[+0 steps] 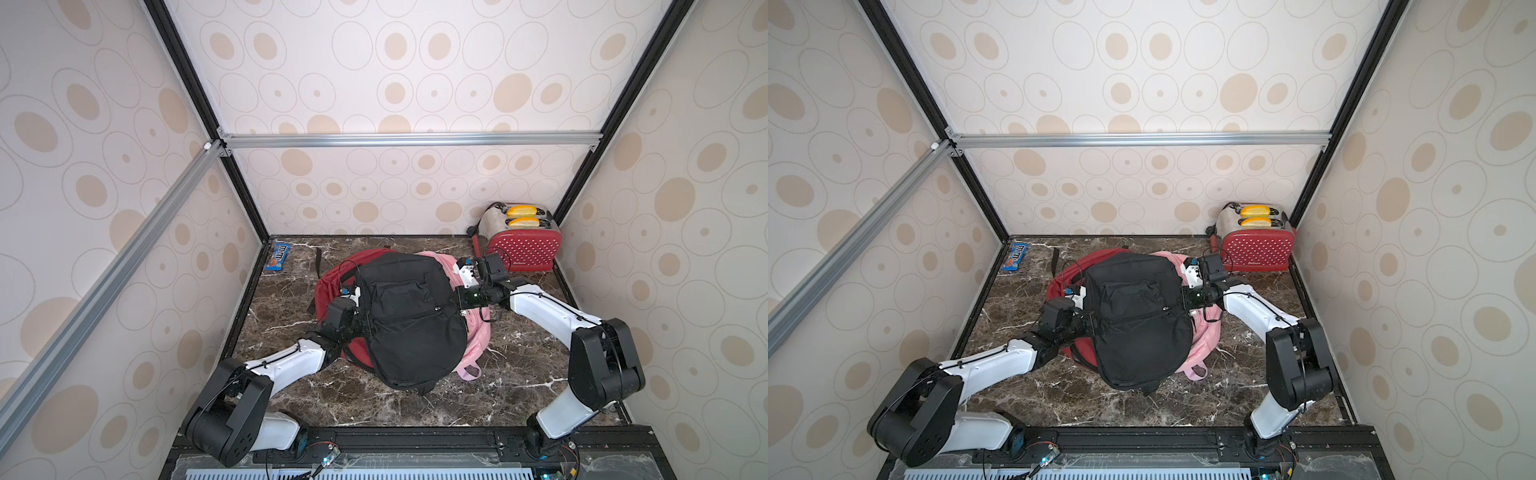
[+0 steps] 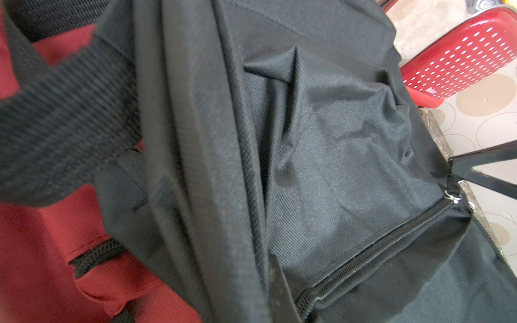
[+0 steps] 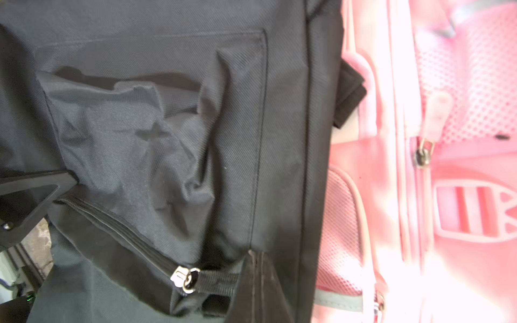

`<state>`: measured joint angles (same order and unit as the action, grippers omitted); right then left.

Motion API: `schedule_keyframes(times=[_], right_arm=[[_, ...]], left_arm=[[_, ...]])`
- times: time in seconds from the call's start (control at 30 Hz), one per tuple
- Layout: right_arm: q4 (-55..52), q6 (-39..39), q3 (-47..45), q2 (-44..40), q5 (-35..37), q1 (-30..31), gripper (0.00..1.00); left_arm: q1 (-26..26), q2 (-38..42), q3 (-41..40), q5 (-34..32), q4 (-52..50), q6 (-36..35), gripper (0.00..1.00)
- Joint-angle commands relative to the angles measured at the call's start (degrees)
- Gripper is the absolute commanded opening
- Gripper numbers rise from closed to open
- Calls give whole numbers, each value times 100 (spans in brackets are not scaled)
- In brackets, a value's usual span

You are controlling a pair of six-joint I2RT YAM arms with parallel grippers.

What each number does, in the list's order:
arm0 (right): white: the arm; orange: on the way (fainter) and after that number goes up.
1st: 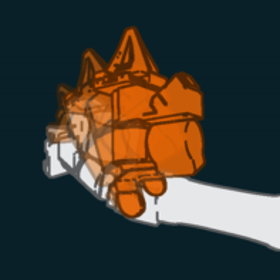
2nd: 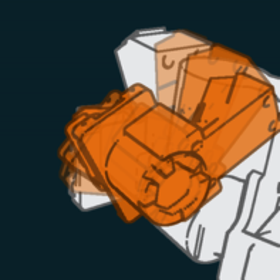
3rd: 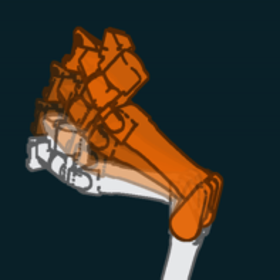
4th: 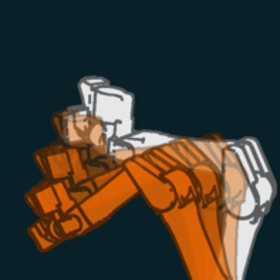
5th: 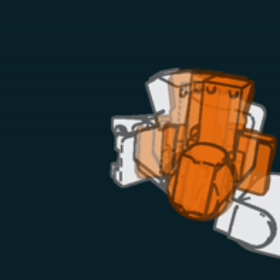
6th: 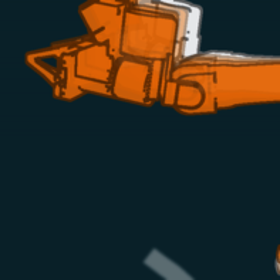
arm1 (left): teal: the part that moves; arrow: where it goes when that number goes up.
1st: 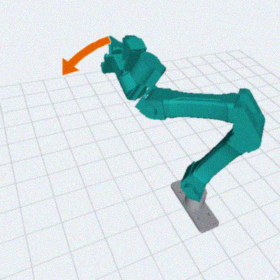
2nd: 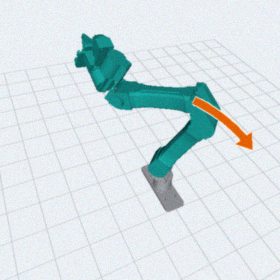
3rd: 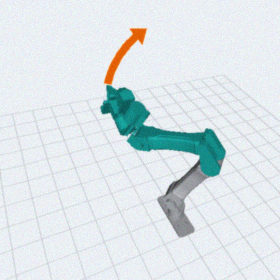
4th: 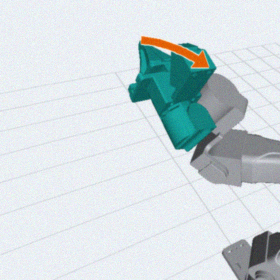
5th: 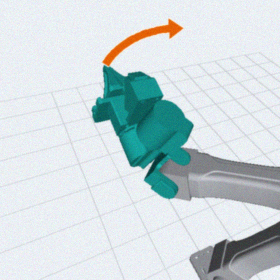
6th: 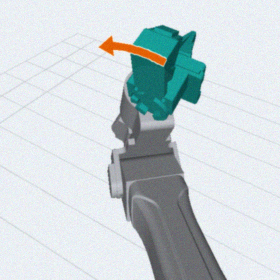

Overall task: Zip up the backpack
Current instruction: Zip the zipper on the backpack.

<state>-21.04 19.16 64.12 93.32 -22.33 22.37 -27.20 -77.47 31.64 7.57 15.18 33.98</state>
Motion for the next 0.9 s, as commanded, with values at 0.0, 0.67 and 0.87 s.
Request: schedule_keyframes(times=[0.0,0.67,0.87], right_arm=[[366,120,-143,-243,-277,-196,35],[887,553,1589,1802,-1836,-731,54],[1029,758,1853,2120,-2304,-743,21]], left_arm=[[-55,-53,75,-134,-323,-63,0],[-56,-132,306,-107,-498,-66,0],[-54,-151,624,-165,-865,9,0]])
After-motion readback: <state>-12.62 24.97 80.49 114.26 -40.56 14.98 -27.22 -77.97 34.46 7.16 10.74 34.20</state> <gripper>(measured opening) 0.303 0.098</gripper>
